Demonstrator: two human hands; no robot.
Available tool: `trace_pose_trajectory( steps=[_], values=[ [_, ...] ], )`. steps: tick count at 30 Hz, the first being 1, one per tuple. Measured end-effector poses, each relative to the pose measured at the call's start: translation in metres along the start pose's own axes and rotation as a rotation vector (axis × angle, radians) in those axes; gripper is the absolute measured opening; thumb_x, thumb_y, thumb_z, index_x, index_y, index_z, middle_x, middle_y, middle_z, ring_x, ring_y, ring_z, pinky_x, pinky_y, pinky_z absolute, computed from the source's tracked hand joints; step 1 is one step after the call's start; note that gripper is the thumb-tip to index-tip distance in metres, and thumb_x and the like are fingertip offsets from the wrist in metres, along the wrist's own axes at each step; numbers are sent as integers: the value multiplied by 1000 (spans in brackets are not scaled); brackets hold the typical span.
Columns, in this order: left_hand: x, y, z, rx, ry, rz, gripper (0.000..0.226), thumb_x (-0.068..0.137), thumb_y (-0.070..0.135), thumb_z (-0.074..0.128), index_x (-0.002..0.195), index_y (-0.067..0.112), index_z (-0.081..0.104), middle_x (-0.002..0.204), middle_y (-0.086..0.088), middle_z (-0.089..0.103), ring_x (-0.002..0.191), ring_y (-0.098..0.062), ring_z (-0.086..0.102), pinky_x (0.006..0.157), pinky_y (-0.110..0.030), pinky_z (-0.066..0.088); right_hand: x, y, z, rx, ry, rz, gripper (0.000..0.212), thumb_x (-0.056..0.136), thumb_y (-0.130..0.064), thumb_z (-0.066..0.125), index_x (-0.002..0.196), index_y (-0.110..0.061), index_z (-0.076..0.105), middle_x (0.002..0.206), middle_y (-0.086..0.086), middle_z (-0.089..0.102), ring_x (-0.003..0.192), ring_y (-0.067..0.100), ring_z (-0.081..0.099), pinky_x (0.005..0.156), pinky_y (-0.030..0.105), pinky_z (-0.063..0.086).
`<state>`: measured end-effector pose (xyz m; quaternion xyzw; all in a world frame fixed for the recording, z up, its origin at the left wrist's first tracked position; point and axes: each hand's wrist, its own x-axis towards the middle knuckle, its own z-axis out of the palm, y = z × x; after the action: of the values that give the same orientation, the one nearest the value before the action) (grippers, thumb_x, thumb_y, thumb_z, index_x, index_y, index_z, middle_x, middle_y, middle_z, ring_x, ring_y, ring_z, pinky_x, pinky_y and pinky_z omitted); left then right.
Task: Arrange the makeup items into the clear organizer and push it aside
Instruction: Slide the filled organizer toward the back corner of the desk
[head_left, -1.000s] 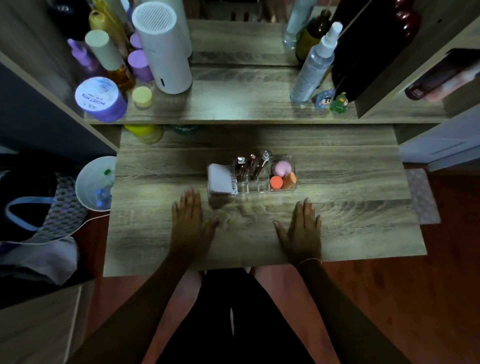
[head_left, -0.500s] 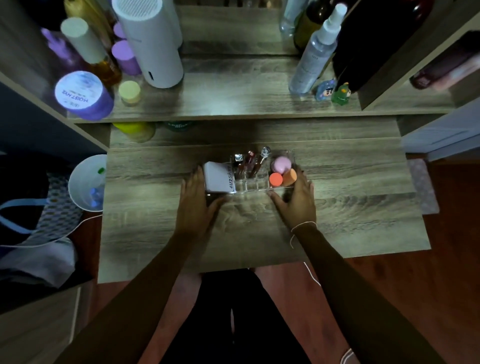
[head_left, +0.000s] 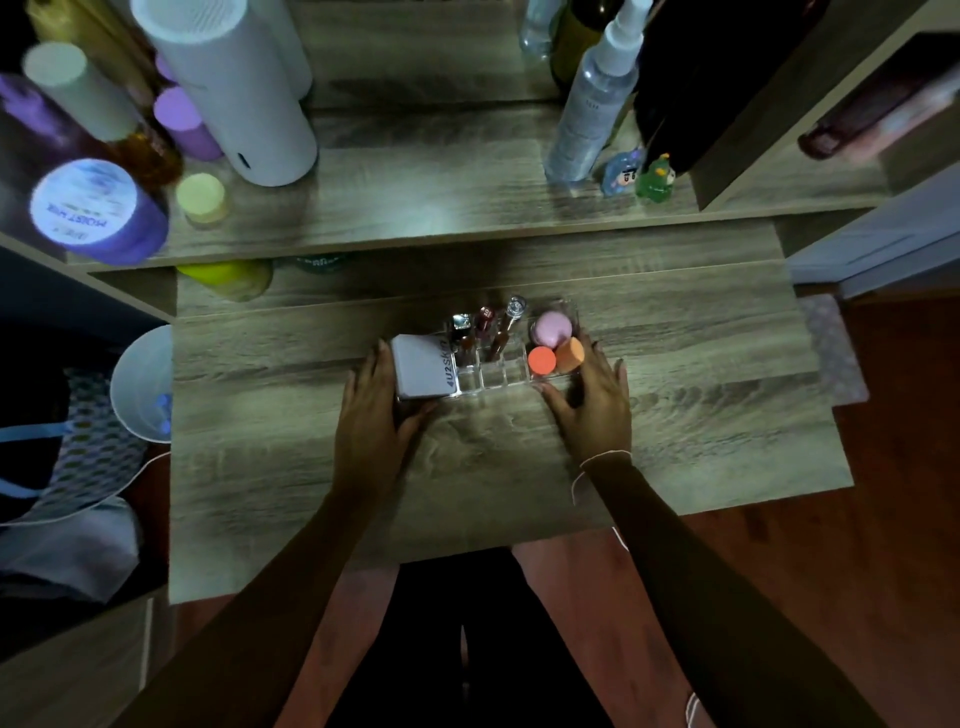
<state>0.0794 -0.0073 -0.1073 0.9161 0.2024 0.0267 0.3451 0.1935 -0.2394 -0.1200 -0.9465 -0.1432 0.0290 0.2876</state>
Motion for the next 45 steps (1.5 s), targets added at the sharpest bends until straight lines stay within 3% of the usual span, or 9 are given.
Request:
trace_pose_trajectory(
  steps=[6, 11, 16, 22, 34, 45],
  values=[
    [7, 20, 11, -5, -31, 35, 91, 83, 71, 37, 147, 8, 21, 152, -15, 32, 138, -29, 31, 116, -50, 15, 0, 22, -13, -67, 34, 35, 69, 86, -43, 65, 143, -12, 40, 142, 15, 49, 137, 30, 38, 118, 49, 16],
    [15, 37, 30, 11, -59, 32, 84, 84, 54, 57, 147, 11, 23, 154, -12, 29, 140, -33, 27, 116, -52, 15, 2, 44, -27, -104, 86, 48, 67, 85, -39, 68, 140, -10, 44, 140, 19, 51, 135, 35, 41, 114, 53, 23],
    [25, 60, 50, 33, -55, 71, 80, 85, 44, 64, 146, 10, 26, 152, -11, 32, 137, -35, 29, 114, -47, 15, 5, 67, -41, -78, 135, 90, 66, 84, -39, 70, 138, -9, 45, 138, 20, 52, 133, 36, 43, 114, 55, 25],
    [36, 93, 77, 44, -56, 117, 78, 82, 26, 72, 144, 6, 29, 146, -16, 42, 130, -41, 38, 107, -58, 32, 13, 102, -60, -78, 113, 167, 69, 86, -51, 61, 141, -14, 41, 142, 20, 48, 138, 33, 36, 117, 50, 21],
    [56, 151, 124, 68, -44, 184, 76, 85, 44, 62, 143, 8, 29, 143, -19, 43, 130, -41, 36, 107, -61, 33, 38, 159, -104, -93, 139, 175, 65, 86, -42, 66, 138, -9, 45, 141, 21, 48, 137, 37, 36, 114, 57, 25],
    [66, 174, 144, 85, -53, 198, 73, 83, 37, 64, 142, 11, 30, 142, -14, 45, 130, -32, 40, 113, -52, 25, 53, 179, -125, -57, 67, 209, 64, 88, -52, 57, 139, -17, 41, 148, 16, 41, 142, 32, 27, 117, 52, 21]
  ],
)
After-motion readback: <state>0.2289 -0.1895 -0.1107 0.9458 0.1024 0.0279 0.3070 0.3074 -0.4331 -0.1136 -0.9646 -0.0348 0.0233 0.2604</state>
